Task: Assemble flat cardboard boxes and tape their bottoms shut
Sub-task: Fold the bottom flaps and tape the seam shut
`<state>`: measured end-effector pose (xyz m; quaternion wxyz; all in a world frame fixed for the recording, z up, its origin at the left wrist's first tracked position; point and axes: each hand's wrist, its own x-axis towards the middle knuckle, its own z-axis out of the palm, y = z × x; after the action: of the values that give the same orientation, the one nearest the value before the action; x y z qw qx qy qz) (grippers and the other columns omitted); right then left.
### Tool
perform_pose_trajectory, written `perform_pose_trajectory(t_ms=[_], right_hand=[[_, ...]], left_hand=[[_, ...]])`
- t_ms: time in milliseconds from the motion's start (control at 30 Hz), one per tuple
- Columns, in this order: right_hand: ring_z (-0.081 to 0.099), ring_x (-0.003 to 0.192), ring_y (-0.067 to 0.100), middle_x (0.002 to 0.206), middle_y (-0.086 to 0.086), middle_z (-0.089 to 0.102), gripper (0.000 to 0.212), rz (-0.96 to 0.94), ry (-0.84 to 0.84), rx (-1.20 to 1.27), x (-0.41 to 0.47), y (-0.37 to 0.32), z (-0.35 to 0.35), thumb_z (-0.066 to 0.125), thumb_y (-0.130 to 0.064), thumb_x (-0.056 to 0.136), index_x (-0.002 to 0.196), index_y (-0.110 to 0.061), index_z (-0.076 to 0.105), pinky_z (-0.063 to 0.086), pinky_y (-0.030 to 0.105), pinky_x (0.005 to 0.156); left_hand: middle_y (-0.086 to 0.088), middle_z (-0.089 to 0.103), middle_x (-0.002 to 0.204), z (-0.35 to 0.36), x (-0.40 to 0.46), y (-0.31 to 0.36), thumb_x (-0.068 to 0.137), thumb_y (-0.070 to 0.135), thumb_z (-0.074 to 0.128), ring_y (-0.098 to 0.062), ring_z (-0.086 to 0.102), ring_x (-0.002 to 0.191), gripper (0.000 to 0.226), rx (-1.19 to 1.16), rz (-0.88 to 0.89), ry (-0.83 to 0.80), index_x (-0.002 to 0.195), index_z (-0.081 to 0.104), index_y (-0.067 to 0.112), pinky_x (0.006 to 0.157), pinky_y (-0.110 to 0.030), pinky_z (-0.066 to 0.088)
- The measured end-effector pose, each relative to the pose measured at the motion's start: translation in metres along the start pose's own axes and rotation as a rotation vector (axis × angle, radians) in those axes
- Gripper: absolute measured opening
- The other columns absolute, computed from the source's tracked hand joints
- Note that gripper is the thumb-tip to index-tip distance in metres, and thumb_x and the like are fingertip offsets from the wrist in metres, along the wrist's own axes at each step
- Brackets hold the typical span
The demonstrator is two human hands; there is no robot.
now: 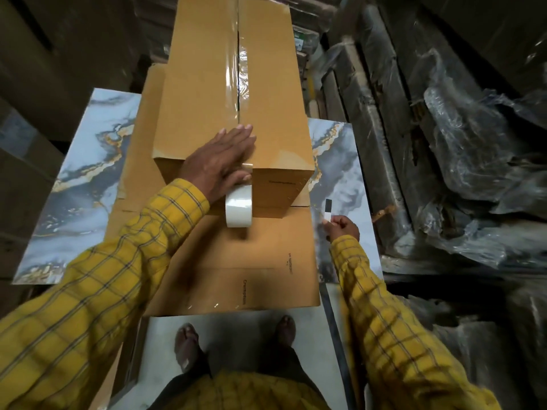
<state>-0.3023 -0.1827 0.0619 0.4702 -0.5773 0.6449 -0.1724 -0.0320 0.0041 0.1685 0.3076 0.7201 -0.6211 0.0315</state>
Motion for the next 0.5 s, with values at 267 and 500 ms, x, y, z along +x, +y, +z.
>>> perform_pose_trajectory(t_ms=[267,500], right_hand=[[0.061,0.082,0.023,0.087,0.012,0.064,0.011,-0.484,-0.124,0.184,-0.072,-0.071,0.000,0.076,-0.009,0.088,0.091,-0.009,0.066,0.058,0.037,0.071],[0.058,0.076,0.019,0.087,0.001,0.060,0.005,-1.161,-0.097,-0.296,-0.107,-0.118,0.024,0.071,-0.018,0.092,0.093,-0.014,0.070,0.051,0.036,0.063]], left_hand=[[-0.001,0.063,0.108,0.005,-0.057,0.042,0.082,0.032,0.076,-0.025,0.057,0.103,0.026,-0.059,-0.407,0.454,0.102,0.068,0.018,0.086,-0.036,0.044],[-0.004,0.066,0.101,0.037,-0.044,0.049,0.074,0.039,0.086,-0.021,0.066,0.091,0.042,-0.832,-1.172,0.336,0.101,0.060,0.020,0.084,-0.040,0.058]])
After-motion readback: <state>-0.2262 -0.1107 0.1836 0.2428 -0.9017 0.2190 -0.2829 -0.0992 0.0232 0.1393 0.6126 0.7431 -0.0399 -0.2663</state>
